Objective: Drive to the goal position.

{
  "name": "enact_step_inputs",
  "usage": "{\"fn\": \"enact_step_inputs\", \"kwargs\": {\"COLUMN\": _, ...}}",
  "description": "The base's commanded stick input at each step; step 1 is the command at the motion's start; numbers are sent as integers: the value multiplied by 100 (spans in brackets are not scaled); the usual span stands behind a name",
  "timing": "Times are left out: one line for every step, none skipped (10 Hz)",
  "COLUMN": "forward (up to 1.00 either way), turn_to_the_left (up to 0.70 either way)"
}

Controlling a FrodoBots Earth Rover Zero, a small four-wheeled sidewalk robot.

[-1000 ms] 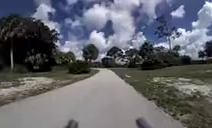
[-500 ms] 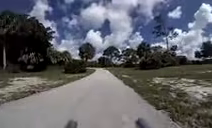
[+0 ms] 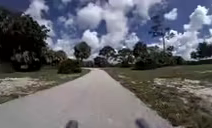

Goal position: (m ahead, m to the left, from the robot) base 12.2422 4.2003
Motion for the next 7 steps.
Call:
{"fn": "enact_step_inputs", "kwargs": {"forward": 85, "turn_to_the_left": 0}}
{"fn": "enact_step_inputs", "kwargs": {"forward": 85, "turn_to_the_left": 0}}
{"fn": "enact_step_inputs", "kwargs": {"forward": 85, "turn_to_the_left": 0}}
{"fn": "enact_step_inputs", "kwargs": {"forward": 85, "turn_to_the_left": 0}}
{"fn": "enact_step_inputs", "kwargs": {"forward": 85, "turn_to_the_left": 0}}
{"fn": "enact_step_inputs", "kwargs": {"forward": 85, "turn_to_the_left": 0}}
{"fn": "enact_step_inputs", "kwargs": {"forward": 85, "turn_to_the_left": 0}}
